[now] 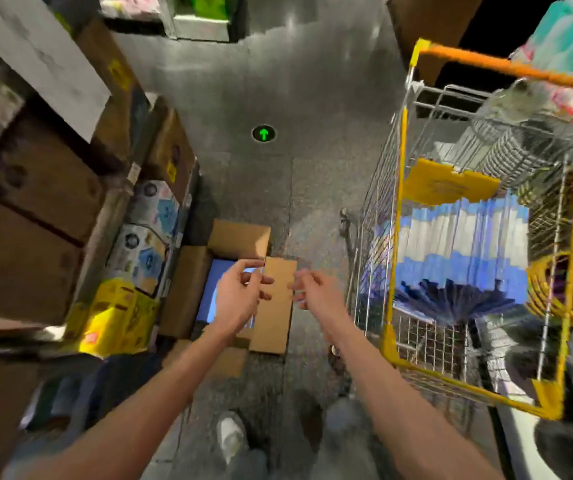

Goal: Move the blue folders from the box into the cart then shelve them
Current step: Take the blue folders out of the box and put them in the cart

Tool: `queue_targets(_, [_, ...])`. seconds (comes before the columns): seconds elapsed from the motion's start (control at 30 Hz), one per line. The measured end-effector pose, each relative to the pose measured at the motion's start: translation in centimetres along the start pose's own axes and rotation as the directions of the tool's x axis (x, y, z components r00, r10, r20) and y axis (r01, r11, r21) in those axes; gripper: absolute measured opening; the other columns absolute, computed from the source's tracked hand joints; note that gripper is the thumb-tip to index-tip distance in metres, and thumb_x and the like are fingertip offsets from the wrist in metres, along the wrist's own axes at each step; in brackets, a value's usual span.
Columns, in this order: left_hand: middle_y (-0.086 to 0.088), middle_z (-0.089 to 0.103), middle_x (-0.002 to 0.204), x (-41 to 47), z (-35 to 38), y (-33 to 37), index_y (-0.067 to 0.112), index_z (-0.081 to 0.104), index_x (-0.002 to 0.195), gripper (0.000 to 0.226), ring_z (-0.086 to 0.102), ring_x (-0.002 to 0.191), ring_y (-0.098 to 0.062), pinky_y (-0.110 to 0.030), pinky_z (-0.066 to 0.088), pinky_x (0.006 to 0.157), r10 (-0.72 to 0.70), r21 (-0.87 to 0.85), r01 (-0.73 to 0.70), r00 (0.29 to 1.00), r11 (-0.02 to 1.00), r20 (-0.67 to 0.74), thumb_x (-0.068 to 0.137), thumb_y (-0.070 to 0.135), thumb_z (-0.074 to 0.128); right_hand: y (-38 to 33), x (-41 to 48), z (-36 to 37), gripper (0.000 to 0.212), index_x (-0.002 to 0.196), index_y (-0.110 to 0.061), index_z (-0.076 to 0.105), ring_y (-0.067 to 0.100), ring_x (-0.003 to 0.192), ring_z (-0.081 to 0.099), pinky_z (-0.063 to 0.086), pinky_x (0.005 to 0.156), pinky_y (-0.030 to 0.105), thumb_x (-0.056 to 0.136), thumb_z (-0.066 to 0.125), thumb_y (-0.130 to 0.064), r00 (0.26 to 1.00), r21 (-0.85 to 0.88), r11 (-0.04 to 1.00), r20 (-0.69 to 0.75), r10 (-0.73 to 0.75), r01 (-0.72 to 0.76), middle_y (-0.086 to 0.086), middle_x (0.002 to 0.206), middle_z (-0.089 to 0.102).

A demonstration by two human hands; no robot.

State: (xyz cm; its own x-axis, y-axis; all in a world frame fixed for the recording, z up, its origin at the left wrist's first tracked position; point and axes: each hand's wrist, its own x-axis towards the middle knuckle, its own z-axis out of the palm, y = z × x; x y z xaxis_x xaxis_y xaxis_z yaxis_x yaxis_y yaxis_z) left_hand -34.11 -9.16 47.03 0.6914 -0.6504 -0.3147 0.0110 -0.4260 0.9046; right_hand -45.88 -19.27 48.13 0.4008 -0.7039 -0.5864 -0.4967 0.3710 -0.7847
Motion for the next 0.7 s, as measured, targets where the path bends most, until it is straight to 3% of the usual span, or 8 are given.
queue_targets(0.17, [-0.003,0.077,0.090,-0.5,-7.6,-7.1,0.012,0.058,0.120,0.020,0.074,0.065,-0.024,-0.027,0.051,0.053,-0.192,0.058,0.191,0.981,0.980,0.016,0.104,0.021,0.050,1.2,-2.7,9.0,0.016,0.103,-0.010,0.060,0.011,0.055,0.055,0.044,0.049,0.018,0.104,0.046,-0.017,0.994,-0.047,0.998,0.098,0.054,-0.050,0.009,0.092,0.067])
queue_targets(0.33, [-0.002,0.076,0.086,1.1,-10.6,-10.6,0.010,0.059,0.119,0.020,0.071,0.057,-0.019,-0.036,0.060,0.064,-0.271,0.075,0.268,0.962,0.960,0.032,0.103,0.017,0.051,3.1,-2.4,12.7,0.016,0.102,-0.011,0.061,0.015,0.063,0.058,0.043,0.055,0.020,0.103,0.047,-0.020,0.984,-0.159,0.979,0.100,0.145,-0.128,0.012,0.098,0.071])
queue_targets(0.47, [0.001,0.077,0.082,3.8,-10.6,-13.0,0.020,0.057,0.112,0.011,0.072,0.069,-0.024,-0.049,0.062,0.074,-0.312,0.118,0.304,0.948,0.945,0.063,0.101,0.021,0.055,5.3,0.2,13.8,0.032,0.106,0.002,0.062,0.030,0.078,0.066,0.051,0.073,0.039,0.100,0.047,-0.026,0.970,-0.201,0.957,0.085,0.229,-0.209,0.024,0.107,0.070])
queue_targets(0.53, [-0.001,0.077,0.082,5.4,-10.4,-13.8,0.021,0.056,0.111,0.010,0.074,0.076,-0.026,-0.051,0.061,0.075,-0.345,0.126,0.334,0.935,0.934,0.082,0.101,0.022,0.056,6.4,2.0,14.2,0.035,0.103,-0.002,0.065,0.038,0.093,0.068,0.052,0.088,0.052,0.096,0.049,-0.033,0.965,-0.262,0.941,0.089,0.246,-0.215,0.021,0.102,0.071])
queue_targets(0.63, [0.000,0.077,0.081,7.9,-10.3,-14.6,0.021,0.057,0.112,0.011,0.074,0.077,-0.025,-0.050,0.061,0.077,-0.390,0.161,0.374,0.918,0.913,0.077,0.101,0.023,0.056,8.1,5.7,14.9,0.046,0.110,-0.014,0.066,0.036,0.101,0.067,0.051,0.095,0.054,0.088,0.046,-0.050,0.952,-0.346,0.910,0.117,0.284,-0.229,0.012,0.106,0.072])
queue_targets(0.7, [-0.001,0.076,0.082,10.3,-10.2,-14.6,0.018,0.059,0.115,0.014,0.074,0.076,-0.025,-0.047,0.062,0.073,-0.443,0.187,0.426,0.895,0.885,0.057,0.101,0.023,0.056,7.8,8.5,15.3,0.038,0.110,-0.014,0.066,0.035,0.100,0.068,0.052,0.094,0.053,0.094,0.048,-0.044,0.938,-0.316,0.904,0.100,0.332,-0.287,0.011,0.104,0.072])
